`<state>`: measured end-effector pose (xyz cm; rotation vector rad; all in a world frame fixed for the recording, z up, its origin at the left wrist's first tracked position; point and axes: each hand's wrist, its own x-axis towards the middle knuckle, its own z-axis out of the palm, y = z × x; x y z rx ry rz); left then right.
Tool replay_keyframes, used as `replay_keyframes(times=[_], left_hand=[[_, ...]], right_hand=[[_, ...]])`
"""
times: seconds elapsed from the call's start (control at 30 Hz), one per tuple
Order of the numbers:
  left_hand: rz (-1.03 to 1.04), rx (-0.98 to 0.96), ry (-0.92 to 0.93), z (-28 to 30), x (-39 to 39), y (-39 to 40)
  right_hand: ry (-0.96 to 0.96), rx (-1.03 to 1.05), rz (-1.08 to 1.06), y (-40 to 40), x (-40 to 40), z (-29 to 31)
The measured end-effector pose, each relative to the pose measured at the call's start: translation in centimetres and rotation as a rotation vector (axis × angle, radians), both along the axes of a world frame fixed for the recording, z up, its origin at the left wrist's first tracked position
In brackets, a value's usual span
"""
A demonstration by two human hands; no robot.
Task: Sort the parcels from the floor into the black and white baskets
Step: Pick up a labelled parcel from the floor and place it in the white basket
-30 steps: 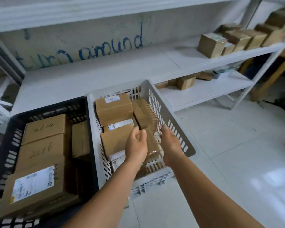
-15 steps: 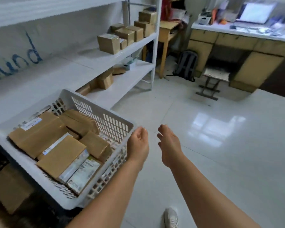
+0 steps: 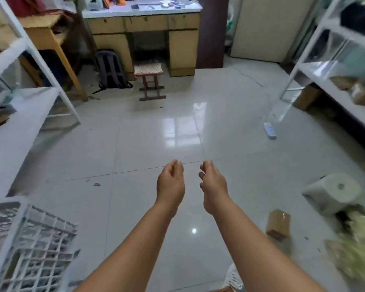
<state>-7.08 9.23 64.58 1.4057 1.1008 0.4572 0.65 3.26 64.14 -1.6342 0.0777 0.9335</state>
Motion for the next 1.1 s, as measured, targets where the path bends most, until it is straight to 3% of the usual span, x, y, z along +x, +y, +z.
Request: replay_keyframes(times=[0.6,0.8,1.1], left_hand=[[-0.539,-0.095,0.176,-6.9,28.7,-20.1],[-0.700,-0.089,0.285,-13.0,34.9,-23.6],[-0.932,-0.040,0.411,-27.0,43.4,-26.6]], right_hand=[[0.119,-0.069,-0.532,-23.2,25.0,-8.6],[0.279,-0.094,-0.754,-28.6,28.9,-13.7],[0.355,-0.263,-0.919,-35.2,33.3,-27.7]])
